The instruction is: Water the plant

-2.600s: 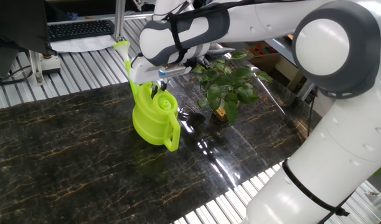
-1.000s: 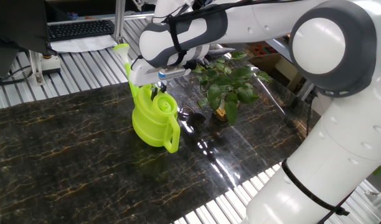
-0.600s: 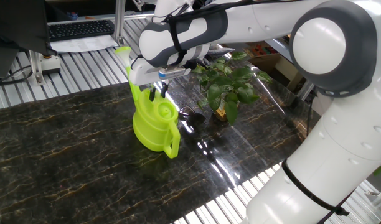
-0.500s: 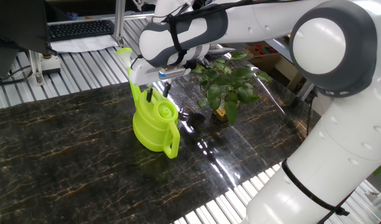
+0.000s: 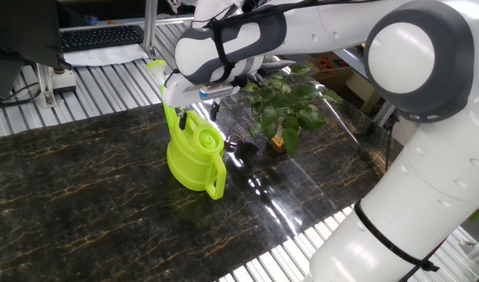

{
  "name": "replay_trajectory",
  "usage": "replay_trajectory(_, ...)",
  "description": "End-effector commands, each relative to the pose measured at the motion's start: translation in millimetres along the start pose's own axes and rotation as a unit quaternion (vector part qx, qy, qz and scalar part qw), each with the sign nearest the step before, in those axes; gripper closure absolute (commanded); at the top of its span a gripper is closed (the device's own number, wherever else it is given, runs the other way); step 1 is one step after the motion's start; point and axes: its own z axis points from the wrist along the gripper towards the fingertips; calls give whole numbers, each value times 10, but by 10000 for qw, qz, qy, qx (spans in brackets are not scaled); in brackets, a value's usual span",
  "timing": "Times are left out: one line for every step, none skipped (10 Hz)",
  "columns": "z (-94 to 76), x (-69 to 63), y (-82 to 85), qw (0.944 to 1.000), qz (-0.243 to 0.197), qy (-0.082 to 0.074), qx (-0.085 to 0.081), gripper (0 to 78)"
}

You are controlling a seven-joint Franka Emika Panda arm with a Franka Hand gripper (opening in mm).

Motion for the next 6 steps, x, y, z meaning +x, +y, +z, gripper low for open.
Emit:
replay_trajectory(-27,-16,-2,10000,6,-35,-11,1)
replay_trajectory(-917,-155,49,9997,-232,74,-36,1)
replay_trajectory(-986,-170,51,9997,-234,66,-16,1)
replay_trajectory(-1005,-179,47,9996,-282,52,-20,1)
replay_trajectory(-1010,-179,46,9995,-319,25,-36,1)
replay_trajectory(-1021,-177,46,9995,-318,11,-38,1)
